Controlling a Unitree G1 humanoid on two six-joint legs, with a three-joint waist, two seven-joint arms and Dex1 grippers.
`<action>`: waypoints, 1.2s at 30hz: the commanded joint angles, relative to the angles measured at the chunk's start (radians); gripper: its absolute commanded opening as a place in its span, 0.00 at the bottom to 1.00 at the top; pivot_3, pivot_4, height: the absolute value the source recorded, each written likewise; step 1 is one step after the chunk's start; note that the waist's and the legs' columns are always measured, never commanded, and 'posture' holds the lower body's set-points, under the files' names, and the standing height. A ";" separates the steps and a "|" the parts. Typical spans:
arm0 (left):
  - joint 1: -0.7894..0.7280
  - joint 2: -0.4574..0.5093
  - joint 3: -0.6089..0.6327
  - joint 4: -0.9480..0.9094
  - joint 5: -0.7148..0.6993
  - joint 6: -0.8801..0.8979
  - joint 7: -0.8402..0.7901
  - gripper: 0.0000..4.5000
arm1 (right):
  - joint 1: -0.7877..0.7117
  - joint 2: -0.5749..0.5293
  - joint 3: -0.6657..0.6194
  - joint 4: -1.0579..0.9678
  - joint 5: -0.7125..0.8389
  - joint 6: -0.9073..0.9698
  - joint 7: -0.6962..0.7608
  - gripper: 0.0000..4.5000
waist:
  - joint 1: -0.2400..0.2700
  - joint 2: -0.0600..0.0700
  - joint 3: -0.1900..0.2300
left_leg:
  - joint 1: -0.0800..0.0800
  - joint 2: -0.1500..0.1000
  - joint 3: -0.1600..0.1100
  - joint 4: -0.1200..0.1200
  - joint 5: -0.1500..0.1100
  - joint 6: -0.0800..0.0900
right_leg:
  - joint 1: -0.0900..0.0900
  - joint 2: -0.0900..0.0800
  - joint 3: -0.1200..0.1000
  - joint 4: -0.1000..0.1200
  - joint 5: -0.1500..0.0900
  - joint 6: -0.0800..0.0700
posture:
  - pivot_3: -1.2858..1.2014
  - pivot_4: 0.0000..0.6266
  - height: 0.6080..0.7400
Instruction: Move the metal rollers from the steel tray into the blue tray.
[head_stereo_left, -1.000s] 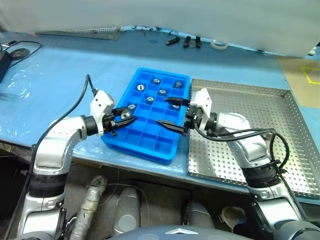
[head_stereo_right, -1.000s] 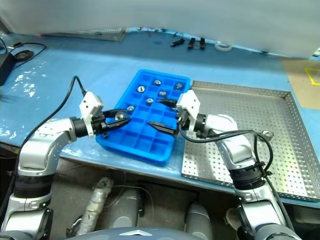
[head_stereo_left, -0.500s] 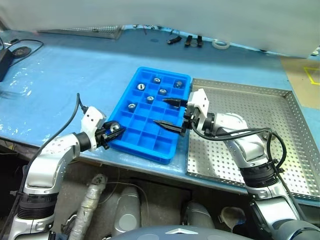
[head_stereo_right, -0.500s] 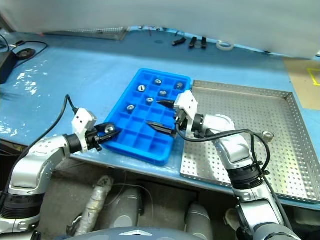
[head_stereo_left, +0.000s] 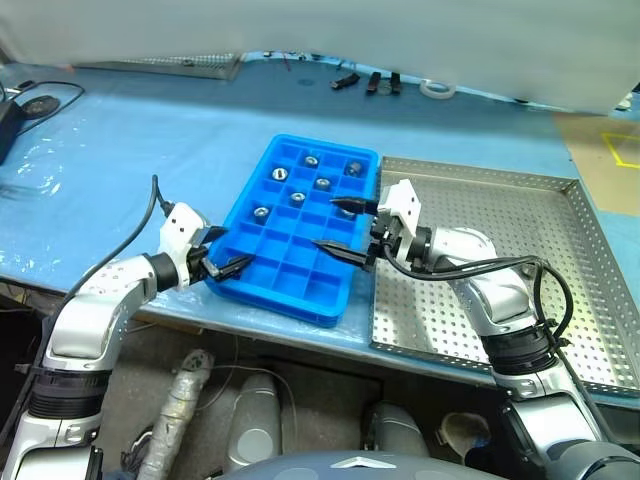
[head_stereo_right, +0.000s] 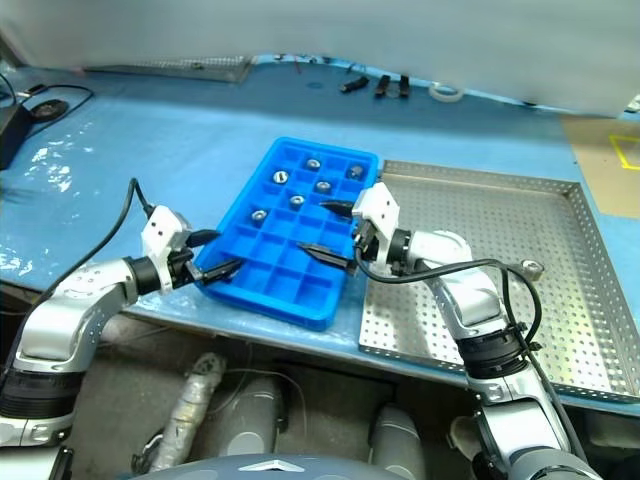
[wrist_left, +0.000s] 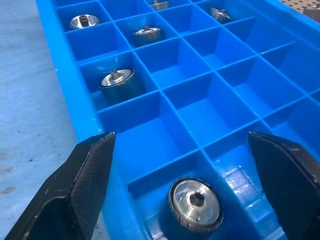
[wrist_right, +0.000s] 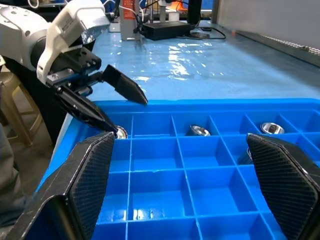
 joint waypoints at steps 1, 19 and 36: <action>-0.088 -0.016 -0.030 0.026 -0.018 -0.022 -0.014 1.00 | 0.008 -0.008 -0.041 -0.036 -0.009 -0.024 -0.027 1.00 | 0.001 0.000 0.000 | -0.001 0.000 0.000 0.000 0.000 0.000 | 0.000 0.000 0.000 0.000 0.000 0.000 | 0.58 0.24 1.00; -0.877 -0.516 -0.322 1.189 0.260 -0.573 -0.121 1.00 | 0.455 -0.045 -0.349 -0.533 -0.078 0.101 -0.437 1.00 | -0.120 -0.003 -0.001 | -0.002 -0.007 0.003 0.003 0.003 0.007 | 0.002 -0.003 0.006 -0.004 0.004 0.006 | 0.35 0.24 1.00; -0.984 -0.666 -0.309 1.510 0.433 -0.561 0.019 1.00 | 0.718 0.046 -0.364 -0.778 -0.136 0.163 -0.607 1.00 | -0.247 -0.003 -0.001 | -0.002 -0.008 0.006 0.013 -0.005 0.019 | 0.003 -0.004 0.012 -0.006 0.004 0.007 | 0.26 0.24 1.00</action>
